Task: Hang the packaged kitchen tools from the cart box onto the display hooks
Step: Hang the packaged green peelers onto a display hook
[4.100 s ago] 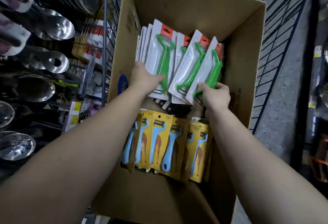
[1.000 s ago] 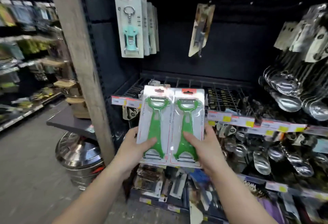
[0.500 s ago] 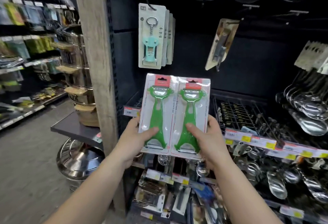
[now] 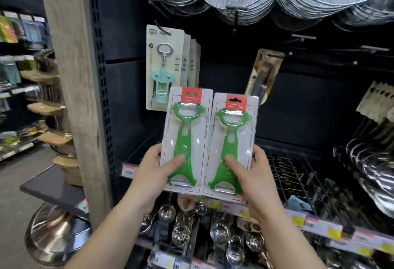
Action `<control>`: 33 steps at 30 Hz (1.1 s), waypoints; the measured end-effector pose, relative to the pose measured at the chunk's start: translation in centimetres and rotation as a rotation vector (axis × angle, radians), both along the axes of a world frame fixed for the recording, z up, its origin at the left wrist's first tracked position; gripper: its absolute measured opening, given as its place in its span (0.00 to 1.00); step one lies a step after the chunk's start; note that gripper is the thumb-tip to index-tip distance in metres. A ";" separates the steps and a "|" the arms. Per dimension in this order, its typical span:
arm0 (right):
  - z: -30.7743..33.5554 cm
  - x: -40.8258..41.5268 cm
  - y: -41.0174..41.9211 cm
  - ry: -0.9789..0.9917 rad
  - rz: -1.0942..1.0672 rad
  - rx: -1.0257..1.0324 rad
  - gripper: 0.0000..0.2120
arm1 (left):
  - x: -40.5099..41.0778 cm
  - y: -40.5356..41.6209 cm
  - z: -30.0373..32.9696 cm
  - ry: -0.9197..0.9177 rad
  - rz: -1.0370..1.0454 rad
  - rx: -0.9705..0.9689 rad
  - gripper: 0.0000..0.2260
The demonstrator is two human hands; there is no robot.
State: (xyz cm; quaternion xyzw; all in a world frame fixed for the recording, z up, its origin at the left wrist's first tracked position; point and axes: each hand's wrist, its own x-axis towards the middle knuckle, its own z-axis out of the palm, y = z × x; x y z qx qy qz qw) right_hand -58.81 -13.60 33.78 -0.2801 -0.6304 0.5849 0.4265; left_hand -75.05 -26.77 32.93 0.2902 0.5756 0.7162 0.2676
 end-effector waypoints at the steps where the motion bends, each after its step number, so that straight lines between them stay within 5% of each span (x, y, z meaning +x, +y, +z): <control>1: 0.3 0.1 0.8 0.007 -0.002 0.002 0.23 | -0.1 0.7 0.5 0.015 0.009 0.007 0.14; 11: 1.4 1.7 7.4 0.048 -0.034 0.028 0.25 | 0.0 6.3 4.9 0.136 0.062 0.117 0.17; 17: -0.2 1.2 8.6 0.031 -0.049 -0.014 0.23 | 0.5 8.0 7.0 0.193 0.028 0.205 0.28; 21: -0.4 0.6 8.6 0.024 -0.091 -0.010 0.24 | -0.1 9.0 7.7 0.203 -0.019 0.216 0.20; 33: -1.1 -0.9 8.0 -0.014 -0.208 0.025 0.25 | -1.8 10.5 8.3 0.155 -0.160 0.267 0.25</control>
